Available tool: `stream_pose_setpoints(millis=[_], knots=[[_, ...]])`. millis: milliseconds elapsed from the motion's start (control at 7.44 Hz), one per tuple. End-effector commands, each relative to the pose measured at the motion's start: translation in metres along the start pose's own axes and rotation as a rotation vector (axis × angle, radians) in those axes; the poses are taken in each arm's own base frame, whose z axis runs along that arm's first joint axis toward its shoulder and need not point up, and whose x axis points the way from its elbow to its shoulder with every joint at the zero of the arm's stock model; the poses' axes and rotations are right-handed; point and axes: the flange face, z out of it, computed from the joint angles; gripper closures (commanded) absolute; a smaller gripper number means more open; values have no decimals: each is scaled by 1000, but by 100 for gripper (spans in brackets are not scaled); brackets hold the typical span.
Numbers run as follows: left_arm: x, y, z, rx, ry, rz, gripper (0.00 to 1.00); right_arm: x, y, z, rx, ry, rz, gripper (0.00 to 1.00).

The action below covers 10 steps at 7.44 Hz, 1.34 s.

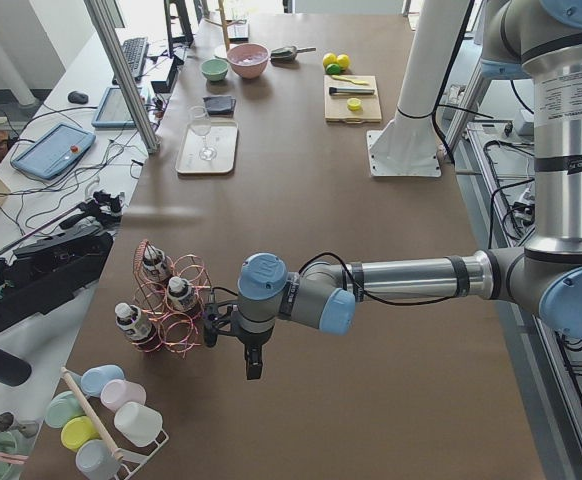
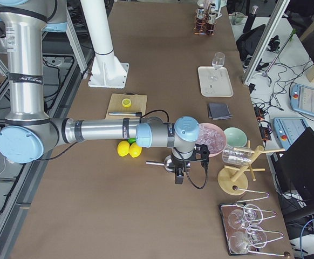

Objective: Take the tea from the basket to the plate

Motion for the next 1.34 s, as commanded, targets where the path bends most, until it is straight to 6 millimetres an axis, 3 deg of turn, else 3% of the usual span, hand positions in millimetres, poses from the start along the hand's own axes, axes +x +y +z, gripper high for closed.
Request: stream_pose_setpoints(millis=[0,403,537,672,806,940,1209], knots=[[4,-1,-4,7,3,6,2,0,1,0,0,-1,1,0],[8,-9,-12,21,1,-7,2,-1,0,-1,3,-1,-2,0],[19,-24,-20,5,-2,-24,2,-2,0,-1,3,-2,-2,0],[29,-65,-48,-25,-23,-101,2,-3,-1,-2,3,-9,-4,0],[42,-97,-77,-53,-35,-163,2,-12,-5,-1,2,-17,-20,0],[41,-111,-98,-44,-37,-245,2,-30,-16,-3,3,-35,-51,0],[48,-119,-123,-8,19,-519,2,-74,-36,-3,-3,-98,-123,0]])
